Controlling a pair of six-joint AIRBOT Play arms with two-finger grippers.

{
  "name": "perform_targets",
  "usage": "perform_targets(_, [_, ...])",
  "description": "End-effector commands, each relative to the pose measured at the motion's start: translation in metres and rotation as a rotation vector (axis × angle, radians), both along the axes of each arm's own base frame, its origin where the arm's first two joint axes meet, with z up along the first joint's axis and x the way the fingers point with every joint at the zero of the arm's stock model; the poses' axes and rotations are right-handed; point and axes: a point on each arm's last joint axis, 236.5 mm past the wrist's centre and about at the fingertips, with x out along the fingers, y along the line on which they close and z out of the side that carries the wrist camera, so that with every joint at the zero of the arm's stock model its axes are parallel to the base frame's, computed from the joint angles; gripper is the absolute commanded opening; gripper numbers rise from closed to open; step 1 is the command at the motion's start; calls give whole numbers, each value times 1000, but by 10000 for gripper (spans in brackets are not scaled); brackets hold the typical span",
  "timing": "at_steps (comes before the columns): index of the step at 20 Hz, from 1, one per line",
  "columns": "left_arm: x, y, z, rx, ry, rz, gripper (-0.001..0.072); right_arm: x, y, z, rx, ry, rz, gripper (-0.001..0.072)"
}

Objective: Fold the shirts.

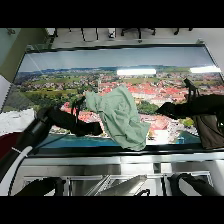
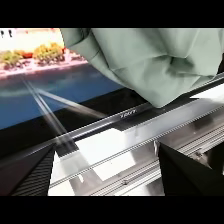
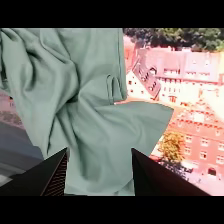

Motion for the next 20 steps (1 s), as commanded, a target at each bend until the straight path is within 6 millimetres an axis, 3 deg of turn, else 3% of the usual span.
perform_targets(1, [-27,-11,-59,-115,66,159,671,16,11,-44,95,92,10,445])
perform_targets(2, [-31,-13,-69,-109,82,166,539,18,12,-56,111,121,5,444])
perform_targets(3, [-33,-15,-76,-96,90,160,481,18,12,-69,113,149,4,444])
perform_targets(7, [-20,-40,-86,-76,104,111,486,12,12,-103,120,231,23,444])
perform_targets(11, [-8,-60,-103,-53,136,83,485,9,13,-117,123,260,39,444])
perform_targets(15, [5,-63,-115,-37,150,90,484,6,14,-124,123,266,59,444])
perform_targets(16, [10,-62,-116,-38,150,102,463,6,14,-124,124,266,59,444])
perform_targets(17, [15,-61,-116,-40,145,113,345,6,15,-124,122,266,62,444])
perform_targets(18, [22,-62,-115,-45,132,125,291,6,16,-124,122,267,65,444])
perform_targets(19, [28,-63,-114,-49,110,136,290,5,19,-124,121,268,74,444])
perform_targets(20, [33,-64,-113,-55,95,148,229,3,23,-125,120,271,87,444])
